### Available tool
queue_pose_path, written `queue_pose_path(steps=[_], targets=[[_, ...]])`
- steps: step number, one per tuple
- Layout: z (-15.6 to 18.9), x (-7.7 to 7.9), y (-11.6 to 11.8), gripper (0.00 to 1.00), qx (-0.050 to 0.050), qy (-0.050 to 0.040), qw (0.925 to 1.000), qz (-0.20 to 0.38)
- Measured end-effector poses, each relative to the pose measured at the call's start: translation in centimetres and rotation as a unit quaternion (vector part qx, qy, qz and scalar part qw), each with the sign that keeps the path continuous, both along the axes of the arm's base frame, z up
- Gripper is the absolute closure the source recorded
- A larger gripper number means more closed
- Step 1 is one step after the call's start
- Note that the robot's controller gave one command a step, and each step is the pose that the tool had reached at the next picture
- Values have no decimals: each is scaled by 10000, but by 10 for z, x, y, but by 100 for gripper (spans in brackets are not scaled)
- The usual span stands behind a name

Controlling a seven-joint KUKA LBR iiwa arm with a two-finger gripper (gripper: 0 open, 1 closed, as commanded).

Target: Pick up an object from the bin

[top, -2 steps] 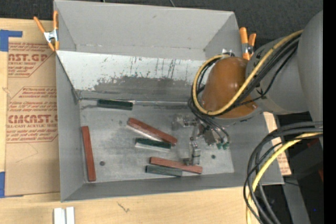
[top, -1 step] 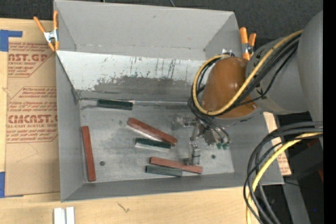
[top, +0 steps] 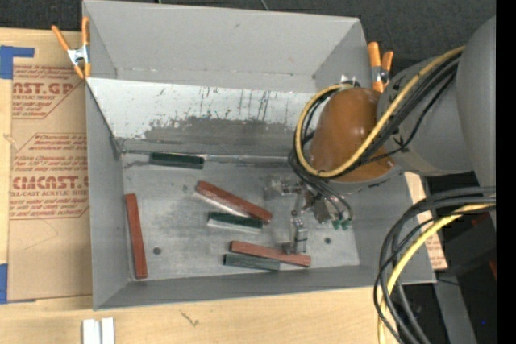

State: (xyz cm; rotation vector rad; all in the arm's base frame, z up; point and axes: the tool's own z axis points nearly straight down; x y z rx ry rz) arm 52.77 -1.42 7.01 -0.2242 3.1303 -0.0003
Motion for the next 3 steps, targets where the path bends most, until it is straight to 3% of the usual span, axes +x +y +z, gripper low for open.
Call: queue_pose_path(steps=[1, 2, 3], targets=[[20, -14, -26, 0, 8, 19, 9984, 565], [-1, 7, 80, 100, 17, 12, 9976, -686], [0, 7, 77, 0, 8, 0, 9976, -699]])
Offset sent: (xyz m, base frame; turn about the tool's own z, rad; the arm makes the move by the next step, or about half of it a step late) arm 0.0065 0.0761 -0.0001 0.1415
